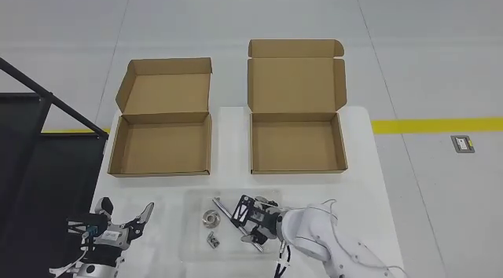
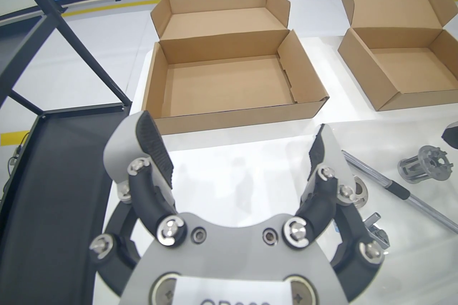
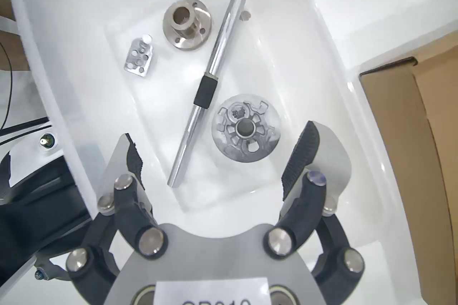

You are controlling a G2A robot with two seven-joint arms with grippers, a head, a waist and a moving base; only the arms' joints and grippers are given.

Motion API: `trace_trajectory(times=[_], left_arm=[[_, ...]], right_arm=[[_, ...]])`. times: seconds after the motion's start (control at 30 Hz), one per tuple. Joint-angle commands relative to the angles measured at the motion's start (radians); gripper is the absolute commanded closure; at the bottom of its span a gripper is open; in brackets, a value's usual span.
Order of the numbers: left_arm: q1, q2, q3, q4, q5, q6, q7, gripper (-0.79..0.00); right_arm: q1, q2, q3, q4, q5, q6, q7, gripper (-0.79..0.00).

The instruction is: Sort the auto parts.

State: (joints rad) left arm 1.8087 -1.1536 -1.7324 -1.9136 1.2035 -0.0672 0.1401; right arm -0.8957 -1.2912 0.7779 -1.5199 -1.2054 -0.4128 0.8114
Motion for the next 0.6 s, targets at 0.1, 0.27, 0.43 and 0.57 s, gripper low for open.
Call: trace_trajectory(times=[0.1,0.27,0.43,0.57], left_arm=[[0.0,0.0,0.0,0.0,0.0,0.0,0.0,-0.785],[0.0,0.0,0.0,0.0,0.0,0.0,0.0,-0.785],[0.0,0.0,0.0,0.0,0.0,0.0,0.0,-0.785],[0.0,0.0,0.0,0.0,0.0,0.0,0.0,-0.785]], right_arm=[[0.042,-0.024,-0.05,0.041,-0.025,0.071,0.052,-0.785],[0.071,-0.045,-0.091,0.081,-0.048,0.099,0.069,-0.533],[0.085,-0.06,-0.107,0.112,-0.059,0.12,0.063,-0.068],[0.085,-0.062,-0.109,0.106,-0.107,0.13,0.071,0.0]])
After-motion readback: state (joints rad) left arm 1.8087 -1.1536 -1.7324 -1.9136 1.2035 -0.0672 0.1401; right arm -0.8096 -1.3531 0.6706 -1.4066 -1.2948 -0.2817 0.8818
